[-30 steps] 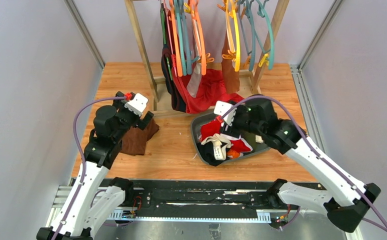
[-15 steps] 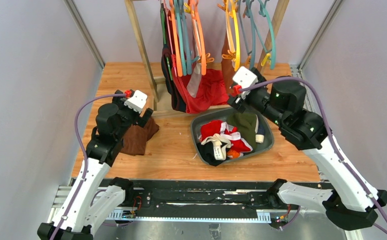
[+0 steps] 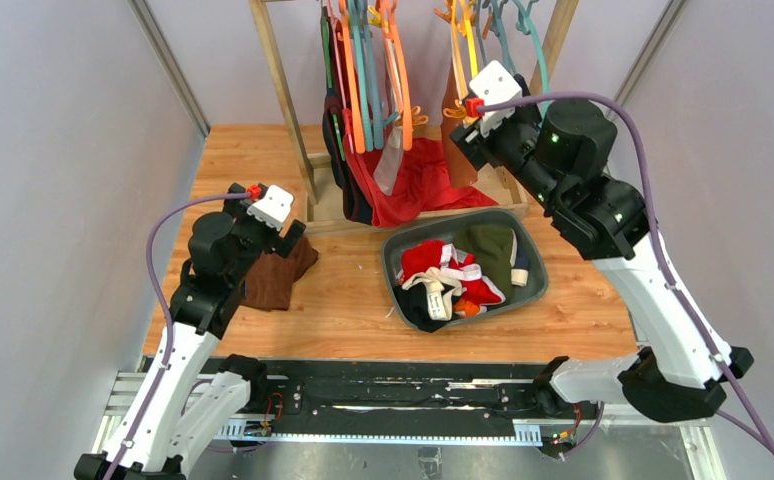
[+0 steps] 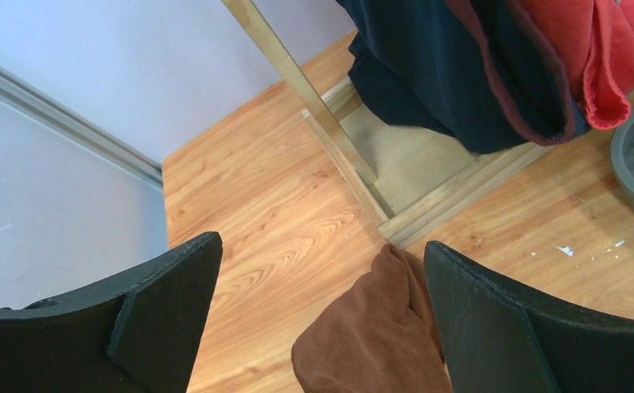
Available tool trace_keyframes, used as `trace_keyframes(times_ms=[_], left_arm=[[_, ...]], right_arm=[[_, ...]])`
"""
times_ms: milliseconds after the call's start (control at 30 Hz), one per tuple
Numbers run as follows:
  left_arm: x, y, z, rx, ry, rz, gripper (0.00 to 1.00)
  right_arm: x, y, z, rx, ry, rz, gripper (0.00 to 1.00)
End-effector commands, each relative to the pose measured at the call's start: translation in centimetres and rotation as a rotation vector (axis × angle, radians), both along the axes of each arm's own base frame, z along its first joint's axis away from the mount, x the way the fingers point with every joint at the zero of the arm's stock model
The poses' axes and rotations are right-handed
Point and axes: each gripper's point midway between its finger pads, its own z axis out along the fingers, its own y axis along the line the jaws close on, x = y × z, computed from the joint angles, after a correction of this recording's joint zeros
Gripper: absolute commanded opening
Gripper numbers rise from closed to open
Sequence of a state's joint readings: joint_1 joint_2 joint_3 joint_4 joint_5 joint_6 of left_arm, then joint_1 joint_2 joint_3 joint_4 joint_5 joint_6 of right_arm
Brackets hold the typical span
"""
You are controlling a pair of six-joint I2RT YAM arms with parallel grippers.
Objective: Remove the underwear clipped to the hanger
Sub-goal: Pick up the hanger from the clothesline.
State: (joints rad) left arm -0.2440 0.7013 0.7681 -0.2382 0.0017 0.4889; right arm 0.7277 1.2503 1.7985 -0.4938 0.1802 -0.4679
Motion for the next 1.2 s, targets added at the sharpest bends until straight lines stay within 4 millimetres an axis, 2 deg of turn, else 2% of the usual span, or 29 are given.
trace_keyframes(times_ms=[0, 200, 333, 567, 867, 1000, 1167], left_arm=[[0.0, -0.2, 0.6, -0.013, -0.036, -0.015, 0.98], [-0.4, -0.3, 1.0, -0.020, -0.050, -0.025, 0.98], [-0.6, -0.5, 1.2, -0.024, -0.057, -0.037, 0.98], [-0.8, -0.7, 1.2, -0.025, -0.056, -0.052, 0.98], [-0.9, -0.9, 0.9, -0.020, -0.050, -0.068, 0.98], [-0.9, -1.0, 0.9, -0.019, -0.049, -0.071, 0.98], [-1.0, -1.0, 0.9, -0.017, -0.051, -0.072, 0.98]], right_arm=[[1.6, -0.2, 1.4, 0.051, 0.006, -0.059, 0.63], [4.5, -0.3, 2.5, 0.107, 0.016, -0.118, 0.57], [6.3, -0.7, 2.4, 0.153, 0.041, -0.139, 0.55], [9.1, -0.8, 1.0, 0.198, 0.102, -0.134, 0.50], [11.4, -0.8, -1.1, 0.221, 0.164, -0.135, 0.43], [12.2, -0.8, -1.4, 0.230, 0.176, -0.142, 0.35], [12.6, -0.9, -1.0, 0.257, 0.175, -0.150, 0.19]])
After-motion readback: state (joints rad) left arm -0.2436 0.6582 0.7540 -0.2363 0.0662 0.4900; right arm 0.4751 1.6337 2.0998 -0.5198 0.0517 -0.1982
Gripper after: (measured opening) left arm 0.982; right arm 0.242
